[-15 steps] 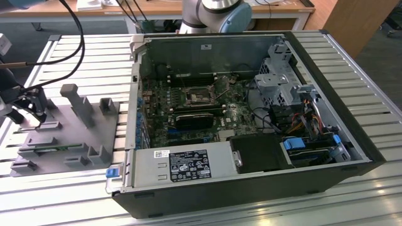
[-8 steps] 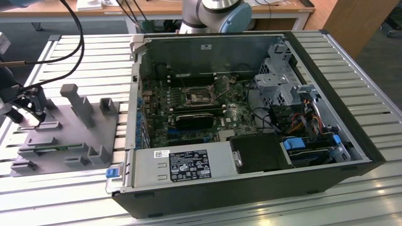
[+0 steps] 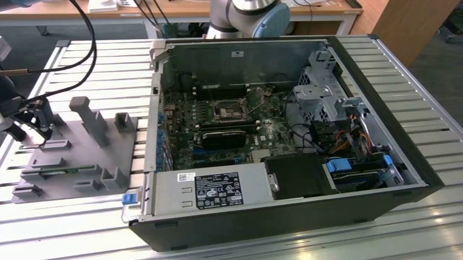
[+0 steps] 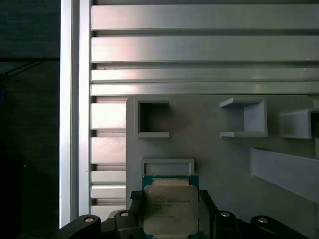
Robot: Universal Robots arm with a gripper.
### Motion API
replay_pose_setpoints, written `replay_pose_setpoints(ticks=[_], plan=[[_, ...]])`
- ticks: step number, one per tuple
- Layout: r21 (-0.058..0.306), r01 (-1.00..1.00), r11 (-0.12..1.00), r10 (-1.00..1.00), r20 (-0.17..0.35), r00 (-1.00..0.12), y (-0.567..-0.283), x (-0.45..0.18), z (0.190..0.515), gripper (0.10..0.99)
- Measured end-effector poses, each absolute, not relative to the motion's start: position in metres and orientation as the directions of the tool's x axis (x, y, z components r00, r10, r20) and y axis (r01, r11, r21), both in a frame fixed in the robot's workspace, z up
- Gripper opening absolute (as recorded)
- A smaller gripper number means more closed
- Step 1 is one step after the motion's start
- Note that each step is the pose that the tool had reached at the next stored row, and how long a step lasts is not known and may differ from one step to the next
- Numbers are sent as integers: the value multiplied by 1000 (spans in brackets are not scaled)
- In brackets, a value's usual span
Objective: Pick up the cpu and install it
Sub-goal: 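Pick up the cpu and move it towards the insertion slot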
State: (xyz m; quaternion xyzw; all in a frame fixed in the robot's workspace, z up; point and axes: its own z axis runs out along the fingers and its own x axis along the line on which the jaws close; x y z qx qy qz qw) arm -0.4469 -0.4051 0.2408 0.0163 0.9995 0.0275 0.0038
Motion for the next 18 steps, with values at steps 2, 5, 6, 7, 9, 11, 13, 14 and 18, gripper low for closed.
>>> replay_pose_setpoints(ticks=[2,5,6,7,9,11,13,14,18], plan=[[55,32,998,33,-7,-999,-405,-447,241,533],[55,32,998,33,-7,-999,-405,-447,242,533],[55,32,998,33,-6,-999,-405,-447,243,533],[55,32,998,33,-6,-999,-405,-447,244,533],[55,32,998,33,-7,-999,-405,-447,245,533],[55,32,998,33,-7,-999,-405,-447,245,533],[55,32,998,33,-7,-999,-405,-447,246,533],[55,32,998,33,-7,-999,-405,-447,246,533],[55,32,998,33,-7,-999,-405,-447,247,533]])
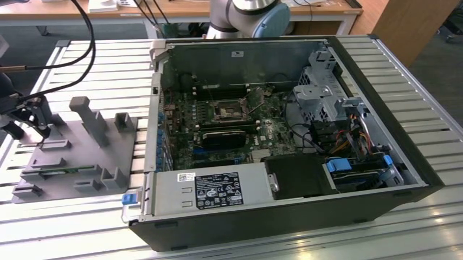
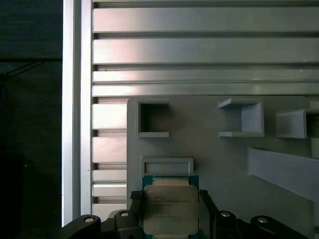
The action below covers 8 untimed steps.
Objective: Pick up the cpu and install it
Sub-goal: 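Pick up the cpu and move it towards the insertion slot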
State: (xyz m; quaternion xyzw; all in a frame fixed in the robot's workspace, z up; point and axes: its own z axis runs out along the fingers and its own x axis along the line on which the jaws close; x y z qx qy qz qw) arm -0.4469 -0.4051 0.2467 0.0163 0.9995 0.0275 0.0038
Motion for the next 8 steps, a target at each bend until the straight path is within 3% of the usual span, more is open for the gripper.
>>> replay_pose_setpoints(ticks=[8], plan=[[55,32,998,33,-6,-999,-405,-447,252,533]])
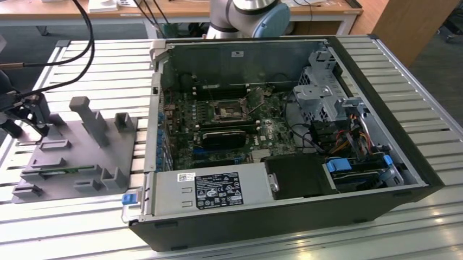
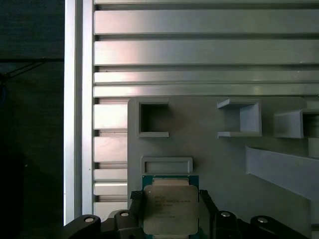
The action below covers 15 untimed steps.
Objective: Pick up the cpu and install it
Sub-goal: 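Pick up the cpu and move it towards the insertion slot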
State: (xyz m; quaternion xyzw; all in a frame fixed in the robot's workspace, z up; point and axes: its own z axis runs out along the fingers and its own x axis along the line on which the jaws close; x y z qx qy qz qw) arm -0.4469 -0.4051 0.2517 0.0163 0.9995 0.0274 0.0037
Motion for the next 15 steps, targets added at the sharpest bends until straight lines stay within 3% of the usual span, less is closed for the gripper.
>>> replay_pose_setpoints(ticks=[15], plan=[[55,32,998,33,-7,-999,-405,-447,285,533]])
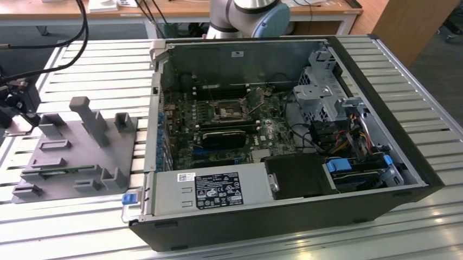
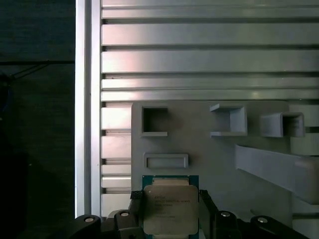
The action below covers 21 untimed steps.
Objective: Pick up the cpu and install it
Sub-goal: 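Pick up the cpu and move it towards the insertion slot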
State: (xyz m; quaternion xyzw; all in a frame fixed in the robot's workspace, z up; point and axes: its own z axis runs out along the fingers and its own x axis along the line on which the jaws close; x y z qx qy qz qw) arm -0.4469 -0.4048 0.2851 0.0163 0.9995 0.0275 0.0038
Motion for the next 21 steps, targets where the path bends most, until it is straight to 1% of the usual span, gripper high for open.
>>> replay_pose_setpoints(ticks=[14,15,21], plan=[[55,32,998,33,-7,-999,-404,-447,318,533],[55,32,998,33,-7,-999,-404,-447,329,533],[55,32,998,33,-7,-999,-404,-447,343,533]])
